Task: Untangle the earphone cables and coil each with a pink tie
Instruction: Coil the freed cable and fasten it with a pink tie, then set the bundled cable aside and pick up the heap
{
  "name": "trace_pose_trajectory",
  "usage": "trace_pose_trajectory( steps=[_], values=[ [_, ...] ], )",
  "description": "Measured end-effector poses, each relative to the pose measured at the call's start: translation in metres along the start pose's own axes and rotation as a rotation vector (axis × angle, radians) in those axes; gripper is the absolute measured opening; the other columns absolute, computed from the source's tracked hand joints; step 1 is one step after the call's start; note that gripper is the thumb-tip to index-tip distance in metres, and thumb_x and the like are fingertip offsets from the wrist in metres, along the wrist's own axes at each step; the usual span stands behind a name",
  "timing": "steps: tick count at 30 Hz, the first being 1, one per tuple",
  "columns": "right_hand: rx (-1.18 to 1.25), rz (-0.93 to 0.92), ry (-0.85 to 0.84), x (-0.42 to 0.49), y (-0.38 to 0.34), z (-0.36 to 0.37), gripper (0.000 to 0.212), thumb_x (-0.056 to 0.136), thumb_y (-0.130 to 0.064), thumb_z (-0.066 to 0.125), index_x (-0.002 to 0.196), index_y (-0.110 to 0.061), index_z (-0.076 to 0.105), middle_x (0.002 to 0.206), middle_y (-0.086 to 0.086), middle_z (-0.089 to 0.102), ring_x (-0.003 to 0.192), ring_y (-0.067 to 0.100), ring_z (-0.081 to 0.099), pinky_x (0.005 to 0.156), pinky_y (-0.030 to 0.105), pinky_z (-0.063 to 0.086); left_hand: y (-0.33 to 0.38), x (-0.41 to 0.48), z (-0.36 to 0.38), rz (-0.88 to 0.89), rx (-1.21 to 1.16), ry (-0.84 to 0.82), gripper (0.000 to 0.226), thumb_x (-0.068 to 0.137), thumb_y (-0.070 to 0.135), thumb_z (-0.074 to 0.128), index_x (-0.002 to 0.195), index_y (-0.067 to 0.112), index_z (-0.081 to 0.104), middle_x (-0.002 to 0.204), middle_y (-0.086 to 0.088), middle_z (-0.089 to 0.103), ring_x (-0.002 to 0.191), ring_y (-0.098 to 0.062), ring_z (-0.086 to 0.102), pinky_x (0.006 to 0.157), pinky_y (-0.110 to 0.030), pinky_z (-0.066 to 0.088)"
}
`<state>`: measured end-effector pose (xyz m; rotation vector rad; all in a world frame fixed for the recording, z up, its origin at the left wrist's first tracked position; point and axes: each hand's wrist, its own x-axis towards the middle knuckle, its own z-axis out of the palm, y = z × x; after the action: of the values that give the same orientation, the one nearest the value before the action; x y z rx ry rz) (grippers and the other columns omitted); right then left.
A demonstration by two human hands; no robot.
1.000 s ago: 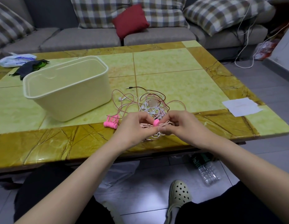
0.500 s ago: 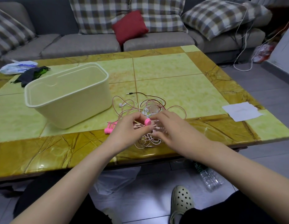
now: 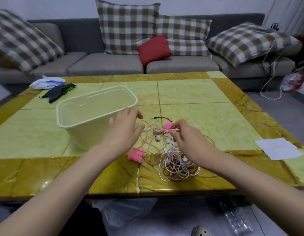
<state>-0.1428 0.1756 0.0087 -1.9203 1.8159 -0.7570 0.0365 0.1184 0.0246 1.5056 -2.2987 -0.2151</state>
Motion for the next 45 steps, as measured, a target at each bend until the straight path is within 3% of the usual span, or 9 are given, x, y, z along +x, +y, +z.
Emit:
trace_pose_trajectory(
  steps=[2, 6, 10, 15, 24, 28, 31, 39, 45],
  values=[
    [0.037, 0.037, 0.028, 0.015, -0.008, -0.002, 0.019, 0.1, -0.026, 0.039, 0.117, -0.015, 0.041, 0.093, 0.003, 0.063, 0.069, 0.014, 0.055, 0.057, 0.029, 0.041, -0.017, 0.008, -0.012, -0.029, 0.077, 0.064, 0.029, 0.093, 0.026, 0.054, 0.12, 0.019, 0.047, 0.124, -0.003, 0.047, 0.119, -0.022, 0.042, 0.097, -0.04, 0.03],
    [0.133, 0.016, 0.086, 0.05, -0.035, -0.001, 0.013, 0.1, -0.021, 0.041, 0.11, -0.013, 0.044, 0.099, 0.004, 0.061, 0.074, 0.011, 0.053, 0.051, 0.014, 0.037, -0.05, 0.017, -0.021, -0.156, 0.253, 0.122, 0.033, 0.092, 0.022, 0.052, 0.124, 0.02, 0.046, 0.125, -0.004, 0.047, 0.117, -0.026, 0.042, 0.093, -0.04, 0.03],
    [0.2, -0.014, 0.126, 0.085, -0.062, 0.01, 0.007, 0.094, -0.022, 0.049, 0.097, -0.017, 0.052, 0.098, 0.005, 0.066, 0.086, 0.02, 0.06, 0.072, 0.038, 0.05, -0.066, 0.022, -0.017, -0.246, 0.349, 0.116, 0.026, 0.09, 0.011, 0.049, 0.112, 0.022, 0.053, 0.116, -0.003, 0.053, 0.11, -0.025, 0.046, 0.089, -0.039, 0.03],
    [0.268, -0.035, 0.146, 0.114, -0.089, 0.027, 0.006, 0.094, -0.018, 0.049, 0.094, -0.016, 0.055, 0.101, 0.003, 0.065, 0.088, 0.016, 0.054, 0.058, 0.023, 0.036, -0.078, 0.024, -0.009, -0.235, 0.371, 0.186, 0.032, 0.09, 0.007, 0.048, 0.119, 0.022, 0.049, 0.121, -0.004, 0.048, 0.113, -0.024, 0.042, 0.086, -0.037, 0.03],
    [0.333, 0.007, 0.1, 0.15, -0.11, 0.057, 0.021, 0.092, -0.011, 0.048, 0.097, -0.006, 0.068, 0.077, -0.001, 0.062, 0.078, 0.017, 0.059, 0.076, 0.033, 0.049, -0.085, 0.02, -0.006, -0.194, 0.272, 0.138, 0.032, 0.091, 0.005, 0.042, 0.112, 0.026, 0.054, 0.112, 0.0, 0.054, 0.109, -0.022, 0.049, 0.079, -0.035, 0.027],
    [-0.021, -0.097, -0.128, 0.155, -0.109, 0.071, 0.031, 0.097, -0.021, 0.047, 0.121, -0.009, 0.062, 0.116, 0.01, 0.065, 0.106, 0.022, 0.058, 0.082, 0.025, 0.04, -0.089, 0.022, -0.006, -0.189, 0.253, 0.13, 0.033, 0.091, 0.005, 0.043, 0.114, 0.025, 0.053, 0.113, 0.0, 0.053, 0.111, -0.023, 0.048, 0.083, -0.036, 0.031],
    [-0.214, -0.144, -0.266, 0.152, -0.103, 0.073, 0.03, 0.097, -0.019, 0.045, 0.116, -0.007, 0.065, 0.119, 0.013, 0.064, 0.112, 0.028, 0.056, 0.086, 0.029, 0.041, -0.093, 0.024, -0.006, -0.18, 0.219, 0.119, 0.033, 0.09, 0.004, 0.045, 0.115, 0.024, 0.053, 0.114, -0.001, 0.053, 0.111, -0.023, 0.048, 0.084, -0.035, 0.034],
    [-0.192, -0.356, 0.065, 0.113, -0.074, 0.051, 0.024, 0.097, -0.015, 0.044, 0.118, -0.012, 0.056, 0.115, 0.002, 0.054, 0.1, 0.016, 0.053, 0.082, 0.026, 0.042, -0.078, 0.019, -0.011, -0.115, 0.137, 0.252, 0.029, 0.092, 0.008, 0.047, 0.117, 0.02, 0.053, 0.116, -0.001, 0.049, 0.11, -0.021, 0.045, 0.089, -0.033, 0.03],
    [-0.365, -0.282, 0.071, 0.062, -0.03, 0.019, 0.021, 0.099, -0.029, 0.041, 0.117, -0.023, 0.051, 0.107, -0.008, 0.057, 0.088, 0.014, 0.058, 0.072, 0.031, 0.045, -0.035, 0.01, 0.007, 0.13, -0.04, 0.254, 0.017, 0.092, 0.009, 0.047, 0.104, 0.016, 0.058, 0.101, 0.004, 0.049, 0.1, -0.015, 0.046, 0.082, -0.025, 0.029]
  ],
)
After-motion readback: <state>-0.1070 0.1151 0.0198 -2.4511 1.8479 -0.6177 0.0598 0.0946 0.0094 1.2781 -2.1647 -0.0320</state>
